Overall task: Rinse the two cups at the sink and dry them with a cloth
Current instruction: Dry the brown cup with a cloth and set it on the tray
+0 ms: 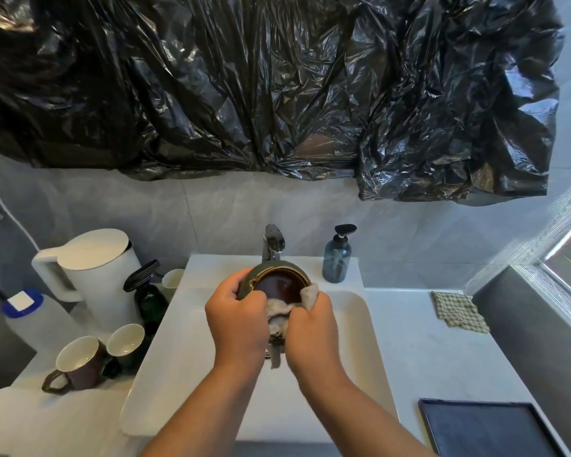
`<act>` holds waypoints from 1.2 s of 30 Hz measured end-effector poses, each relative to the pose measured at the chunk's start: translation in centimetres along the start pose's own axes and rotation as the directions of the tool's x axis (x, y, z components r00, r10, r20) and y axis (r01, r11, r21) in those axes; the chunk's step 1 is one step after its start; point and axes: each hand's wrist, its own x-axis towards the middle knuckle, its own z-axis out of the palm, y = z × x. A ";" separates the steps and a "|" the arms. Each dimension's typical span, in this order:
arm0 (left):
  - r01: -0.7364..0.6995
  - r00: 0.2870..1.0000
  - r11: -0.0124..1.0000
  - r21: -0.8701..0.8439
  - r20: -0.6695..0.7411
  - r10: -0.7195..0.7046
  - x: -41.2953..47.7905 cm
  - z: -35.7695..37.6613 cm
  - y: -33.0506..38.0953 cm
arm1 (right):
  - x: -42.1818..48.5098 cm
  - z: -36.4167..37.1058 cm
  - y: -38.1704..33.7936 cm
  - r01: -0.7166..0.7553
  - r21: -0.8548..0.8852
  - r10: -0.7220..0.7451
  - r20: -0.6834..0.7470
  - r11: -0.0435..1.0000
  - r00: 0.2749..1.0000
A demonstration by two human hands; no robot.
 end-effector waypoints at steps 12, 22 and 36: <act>0.675 0.736 0.721 -0.159 0.210 -0.643 -0.2 -1.2 2.4 | -1.1 -2.2 2.3 0.404 0.109 -0.418 0.292 0.908 0.860; 0.312 0.858 0.946 0.087 0.403 -0.320 0.4 -1.0 2.7 | 1.5 -4.1 -0.4 0.180 0.311 -0.253 0.211 0.933 0.944; 0.250 0.968 0.962 -0.109 0.052 -0.246 -2.0 1.7 1.4 | 0.6 -1.0 1.4 0.512 -0.009 -0.508 -0.138 0.859 0.850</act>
